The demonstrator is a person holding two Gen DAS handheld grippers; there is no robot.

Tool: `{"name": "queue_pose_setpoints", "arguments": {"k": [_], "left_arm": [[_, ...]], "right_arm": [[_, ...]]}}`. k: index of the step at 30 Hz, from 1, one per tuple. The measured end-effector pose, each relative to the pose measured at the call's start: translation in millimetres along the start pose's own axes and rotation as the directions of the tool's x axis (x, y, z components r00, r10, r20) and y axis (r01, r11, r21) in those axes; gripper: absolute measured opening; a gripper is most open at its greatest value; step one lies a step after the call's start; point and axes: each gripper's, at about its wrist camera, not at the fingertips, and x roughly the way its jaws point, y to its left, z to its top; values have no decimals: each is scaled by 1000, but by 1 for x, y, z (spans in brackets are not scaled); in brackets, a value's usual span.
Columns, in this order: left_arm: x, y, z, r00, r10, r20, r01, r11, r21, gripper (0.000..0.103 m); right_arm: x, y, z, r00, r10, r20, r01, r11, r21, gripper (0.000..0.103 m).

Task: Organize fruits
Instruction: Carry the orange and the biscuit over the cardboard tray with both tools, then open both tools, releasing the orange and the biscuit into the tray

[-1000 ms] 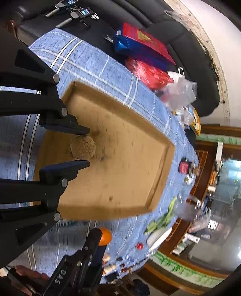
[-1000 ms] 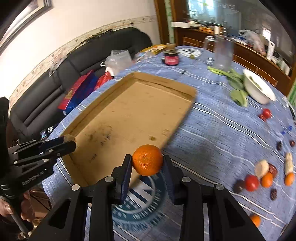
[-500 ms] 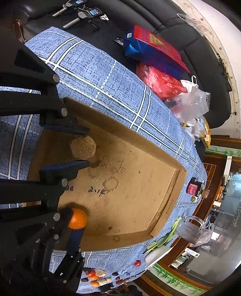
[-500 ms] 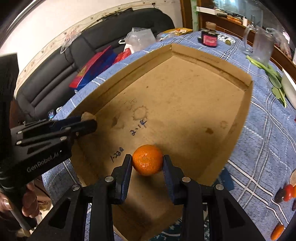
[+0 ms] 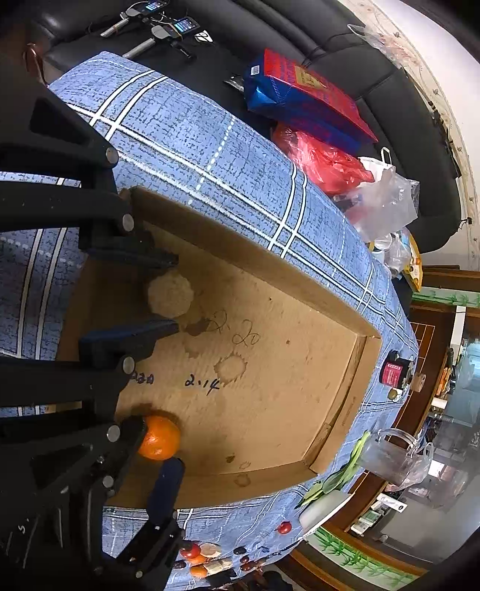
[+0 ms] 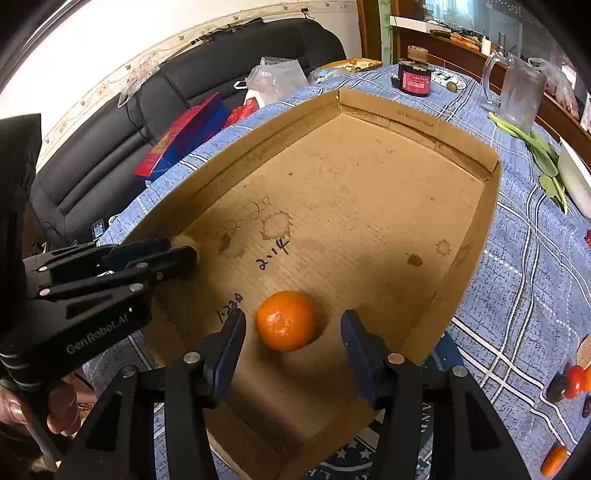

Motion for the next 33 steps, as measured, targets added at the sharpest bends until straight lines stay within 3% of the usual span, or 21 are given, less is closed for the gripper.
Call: {"name": "queue_pose_setpoints", "arguments": {"k": [2,5,18,23,27,29,31,33], "left_arm": [[-1,1,-1,1000,-1,4,1,1000,-4,29],[-7,2,-4,1000,13,20,-12,1000,-10,41],[-46,7,-17,993,63,95,-58,997,-57,43],[-62,-15,-24,987,72,142,-69,997,-27,56],[-67,-47,-24,987,44,156,-48,999,21,58],[-68,-66,-24,987,20,158,-28,998,49,61],[-68,-85,-25,986,3,165,-16,997,78,66],[-68,-107,-26,985,-12,172,-8,993,116,68]], "right_arm": [[-4,1,0,1000,-7,13,7,1000,-2,58],[-11,1,-2,1000,-15,20,15,1000,-4,58],[-61,-17,-28,994,-66,83,64,998,21,58],[-85,-34,-51,990,-95,106,90,995,47,58],[-103,-51,-67,984,-127,123,118,990,81,58],[-113,-61,-75,980,-148,131,135,985,104,62],[-124,-71,-84,972,-186,144,168,978,126,72],[-135,-81,-93,960,-231,158,209,967,144,74]]}}
